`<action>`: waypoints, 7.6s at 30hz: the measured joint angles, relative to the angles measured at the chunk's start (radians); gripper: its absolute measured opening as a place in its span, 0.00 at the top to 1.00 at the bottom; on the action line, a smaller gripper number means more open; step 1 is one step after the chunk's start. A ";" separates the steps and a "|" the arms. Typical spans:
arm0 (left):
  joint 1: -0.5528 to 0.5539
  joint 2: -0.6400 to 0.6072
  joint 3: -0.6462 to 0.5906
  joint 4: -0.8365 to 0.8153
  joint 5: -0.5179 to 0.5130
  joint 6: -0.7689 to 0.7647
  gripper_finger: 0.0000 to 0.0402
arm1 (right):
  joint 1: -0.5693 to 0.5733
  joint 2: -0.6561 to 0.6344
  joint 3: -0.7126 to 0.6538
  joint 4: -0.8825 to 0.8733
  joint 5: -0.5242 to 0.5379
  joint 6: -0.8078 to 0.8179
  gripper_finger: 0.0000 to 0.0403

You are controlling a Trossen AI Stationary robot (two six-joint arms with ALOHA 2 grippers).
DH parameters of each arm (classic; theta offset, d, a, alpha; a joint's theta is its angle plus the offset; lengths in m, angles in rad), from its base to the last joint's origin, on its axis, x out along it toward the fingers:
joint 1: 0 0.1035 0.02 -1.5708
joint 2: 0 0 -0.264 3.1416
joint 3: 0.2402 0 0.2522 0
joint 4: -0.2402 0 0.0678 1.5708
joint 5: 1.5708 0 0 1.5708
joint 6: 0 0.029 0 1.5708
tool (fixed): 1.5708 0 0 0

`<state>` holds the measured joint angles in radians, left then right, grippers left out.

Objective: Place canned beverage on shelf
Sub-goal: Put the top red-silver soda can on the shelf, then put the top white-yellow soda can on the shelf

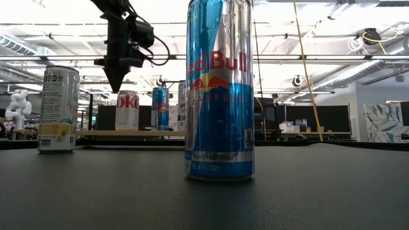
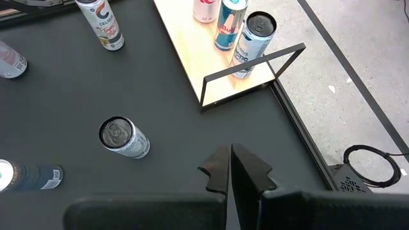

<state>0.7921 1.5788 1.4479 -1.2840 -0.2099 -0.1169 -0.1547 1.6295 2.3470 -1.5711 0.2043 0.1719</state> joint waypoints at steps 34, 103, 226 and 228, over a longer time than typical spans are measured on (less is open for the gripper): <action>0.001 -0.101 0.000 0.030 -0.025 0.072 0.97 | 0.000 0.000 0.000 0.000 0.001 -0.006 1.00; -0.522 -0.284 0.000 -0.266 0.199 -0.194 0.35 | 0.000 0.000 0.000 0.000 0.003 -0.001 1.00; -0.734 -0.299 -0.289 -0.221 0.042 1.080 0.68 | 0.000 0.000 0.000 0.000 0.002 0.029 1.00; -0.734 -0.299 -0.288 -0.245 0.041 1.048 0.68 | 0.000 0.000 0.000 0.000 0.002 0.028 1.00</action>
<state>0.0582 1.2797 1.1595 -1.5293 -0.1686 0.9309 -0.1551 1.6299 2.3470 -1.5711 0.2058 0.1997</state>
